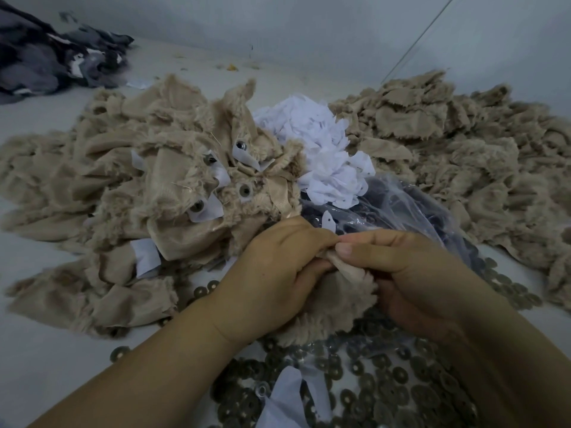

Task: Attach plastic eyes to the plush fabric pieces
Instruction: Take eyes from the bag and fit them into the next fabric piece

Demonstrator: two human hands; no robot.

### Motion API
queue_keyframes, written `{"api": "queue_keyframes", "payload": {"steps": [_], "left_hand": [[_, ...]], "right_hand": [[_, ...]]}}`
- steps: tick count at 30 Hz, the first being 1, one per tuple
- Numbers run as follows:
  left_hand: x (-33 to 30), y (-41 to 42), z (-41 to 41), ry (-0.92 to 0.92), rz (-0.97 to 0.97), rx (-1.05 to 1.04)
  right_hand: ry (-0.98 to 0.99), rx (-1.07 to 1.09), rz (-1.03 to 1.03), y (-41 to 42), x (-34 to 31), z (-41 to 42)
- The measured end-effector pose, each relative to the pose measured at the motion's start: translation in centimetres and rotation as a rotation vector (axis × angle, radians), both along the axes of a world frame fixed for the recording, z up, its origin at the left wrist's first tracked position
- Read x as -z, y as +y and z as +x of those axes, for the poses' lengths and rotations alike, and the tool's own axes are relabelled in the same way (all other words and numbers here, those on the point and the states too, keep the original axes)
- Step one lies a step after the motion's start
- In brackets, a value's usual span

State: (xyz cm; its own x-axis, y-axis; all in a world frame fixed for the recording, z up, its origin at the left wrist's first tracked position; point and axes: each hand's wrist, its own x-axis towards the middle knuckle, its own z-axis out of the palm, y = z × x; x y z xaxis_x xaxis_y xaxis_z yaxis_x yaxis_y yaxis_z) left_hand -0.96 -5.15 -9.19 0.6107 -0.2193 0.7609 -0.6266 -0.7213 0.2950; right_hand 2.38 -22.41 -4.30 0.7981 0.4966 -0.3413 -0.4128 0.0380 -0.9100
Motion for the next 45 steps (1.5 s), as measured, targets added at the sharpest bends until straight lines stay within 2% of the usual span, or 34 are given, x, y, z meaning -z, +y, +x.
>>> {"api": "queue_keyframes", "payload": {"steps": [6, 9, 15, 23, 25, 28, 30, 33, 38, 40, 43, 45], "left_hand": [[0.5, -0.3, -0.2, -0.106, 0.056, -0.074], [0.7, -0.6, -0.2, -0.101, 0.053, -0.074], [0.8, -0.6, -0.3, -0.073, 0.038, -0.082], [0.8, -0.7, -0.2, -0.102, 0.02, -0.139], [0.7, -0.7, -0.1, -0.111, -0.006, -0.159], [0.6, -0.3, 0.2, -0.153, -0.051, -0.198], [0.6, 0.1, 0.2, -0.184, -0.06, -0.217], [0.4, 0.4, 0.2, -0.209, -0.052, -0.208], [0.1, 0.1, 0.1, -0.205, -0.044, -0.111], [-0.1, -0.1, -0.1, -0.186, -0.064, -0.081], [-0.4, -0.2, -0.4, -0.118, -0.1, 0.019], [-0.5, -0.1, -0.5, -0.052, -0.229, 0.095]], "right_hand": [[-0.042, 0.04, -0.007, 0.5, 0.3, -0.3], [-0.037, 0.042, -0.033, 0.5, 0.3, -0.3], [-0.011, 0.044, 0.042, 0.6, 0.4, -0.5], [-0.177, 0.063, 0.009, 0.8, 0.8, -0.6], [-0.227, 0.072, -0.051, 0.7, 0.7, -0.4], [-0.374, 0.235, -0.305, 0.5, 1.1, 0.2], [-0.341, 0.267, -0.392, 0.7, 1.1, 0.5], [-0.136, 0.19, -0.291, 0.8, 1.1, 0.6], [0.264, -0.04, 0.16, 0.6, 0.9, 0.4], [0.274, -0.056, 0.222, 0.6, 0.8, 0.4], [0.182, 0.007, 0.179, 0.6, 1.0, 0.4], [0.104, 0.034, 0.13, 0.7, 1.0, 0.2]]}}
